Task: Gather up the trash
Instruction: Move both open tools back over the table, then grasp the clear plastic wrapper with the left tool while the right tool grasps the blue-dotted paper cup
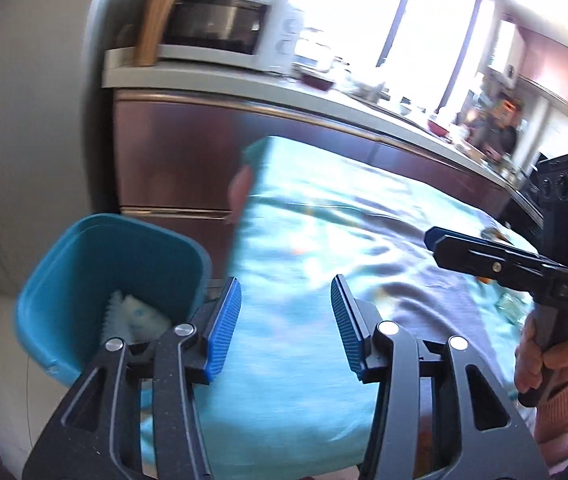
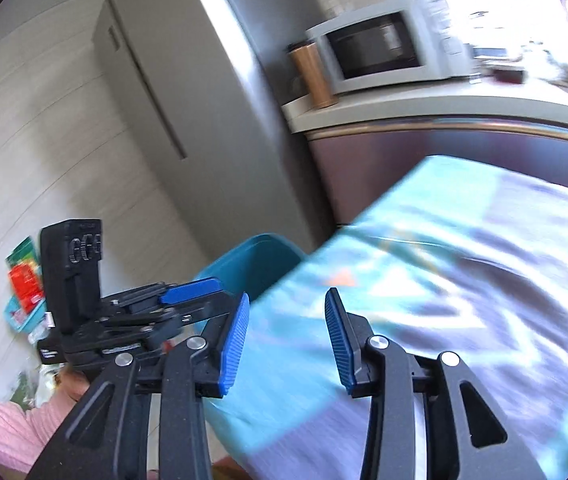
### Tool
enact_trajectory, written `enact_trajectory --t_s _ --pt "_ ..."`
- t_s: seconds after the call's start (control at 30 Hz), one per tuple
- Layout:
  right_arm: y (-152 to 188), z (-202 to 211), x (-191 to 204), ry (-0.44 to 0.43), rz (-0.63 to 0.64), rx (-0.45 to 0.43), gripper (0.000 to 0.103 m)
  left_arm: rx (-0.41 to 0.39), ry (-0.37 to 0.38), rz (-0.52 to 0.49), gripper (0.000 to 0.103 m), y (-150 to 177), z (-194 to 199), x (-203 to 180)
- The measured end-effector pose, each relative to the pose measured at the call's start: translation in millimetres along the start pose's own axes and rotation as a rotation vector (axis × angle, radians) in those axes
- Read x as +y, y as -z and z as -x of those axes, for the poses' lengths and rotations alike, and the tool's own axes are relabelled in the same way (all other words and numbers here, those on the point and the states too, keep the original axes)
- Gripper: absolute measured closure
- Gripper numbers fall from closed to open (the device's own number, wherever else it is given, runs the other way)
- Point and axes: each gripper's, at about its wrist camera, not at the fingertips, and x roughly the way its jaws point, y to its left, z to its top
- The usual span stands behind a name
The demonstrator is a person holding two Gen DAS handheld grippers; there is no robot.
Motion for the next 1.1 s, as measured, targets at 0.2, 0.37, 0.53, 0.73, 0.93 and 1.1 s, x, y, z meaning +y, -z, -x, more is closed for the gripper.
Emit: enact_trajectory --t_s 0.2,0.37,0.53,0.73,0.93,1.1 --pt "25 67 -46 0.159 -0.099 -0.074 0.063 0.046 0.14 -0.115 0.056 1 -27 -75" --pt "53 122 -84 0.3 -0.18 -0.127 0.063 0.103 0.241 -0.19 0.056 12 -51 -134" --pt "81 173 -126 0.418 -0.274 -0.181 0.063 0.17 0.35 -0.257 0.056 26 -73 -190" --pt "102 207 -164 0.492 -0.37 -0.236 0.063 0.243 0.439 -0.316 0.052 43 -91 -242" --pt "108 212 -186 0.492 -0.41 -0.264 0.062 0.329 0.486 -0.305 0.048 52 -112 -272" --pt "101 211 -190 0.524 -0.415 -0.296 0.061 0.376 0.483 -0.308 0.046 58 -129 -292"
